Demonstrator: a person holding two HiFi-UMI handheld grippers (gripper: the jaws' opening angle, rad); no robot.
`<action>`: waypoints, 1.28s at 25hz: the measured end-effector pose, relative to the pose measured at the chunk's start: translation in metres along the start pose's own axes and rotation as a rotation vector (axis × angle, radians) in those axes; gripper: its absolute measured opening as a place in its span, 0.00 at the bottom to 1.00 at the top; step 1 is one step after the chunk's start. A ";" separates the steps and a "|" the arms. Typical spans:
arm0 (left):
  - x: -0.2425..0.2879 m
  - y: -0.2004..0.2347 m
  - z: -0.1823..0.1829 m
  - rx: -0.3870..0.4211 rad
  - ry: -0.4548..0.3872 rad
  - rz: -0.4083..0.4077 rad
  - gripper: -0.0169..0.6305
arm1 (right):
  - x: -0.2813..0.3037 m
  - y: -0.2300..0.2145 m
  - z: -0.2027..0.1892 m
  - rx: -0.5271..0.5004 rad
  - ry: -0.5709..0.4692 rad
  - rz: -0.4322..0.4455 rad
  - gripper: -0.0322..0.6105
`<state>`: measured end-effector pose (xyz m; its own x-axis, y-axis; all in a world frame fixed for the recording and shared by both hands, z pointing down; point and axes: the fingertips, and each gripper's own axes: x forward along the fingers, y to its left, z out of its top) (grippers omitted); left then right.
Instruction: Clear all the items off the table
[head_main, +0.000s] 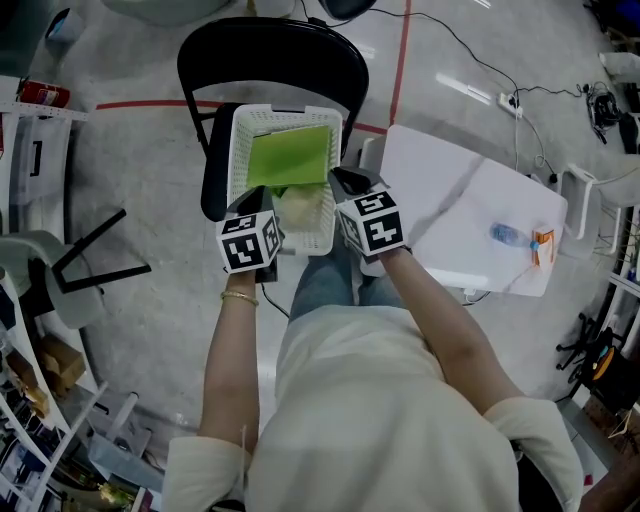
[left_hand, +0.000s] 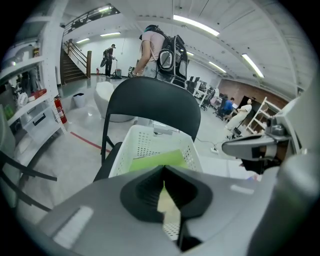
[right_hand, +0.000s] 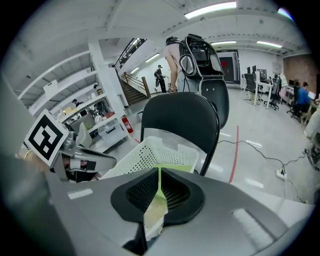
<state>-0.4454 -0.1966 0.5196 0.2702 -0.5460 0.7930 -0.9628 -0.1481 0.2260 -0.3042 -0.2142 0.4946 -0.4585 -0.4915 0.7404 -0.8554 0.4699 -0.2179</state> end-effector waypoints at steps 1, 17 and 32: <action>-0.002 -0.002 0.001 0.000 -0.004 -0.006 0.04 | -0.002 0.001 0.000 -0.002 -0.002 0.000 0.07; -0.028 -0.044 0.011 0.087 -0.047 -0.053 0.04 | -0.038 0.006 -0.006 0.003 -0.051 -0.018 0.05; -0.032 -0.142 0.017 0.247 -0.036 -0.224 0.04 | -0.104 -0.035 -0.038 0.124 -0.126 -0.128 0.05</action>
<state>-0.3174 -0.1722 0.4521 0.4787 -0.5058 0.7177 -0.8533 -0.4604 0.2447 -0.2178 -0.1515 0.4498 -0.3638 -0.6326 0.6837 -0.9282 0.3074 -0.2095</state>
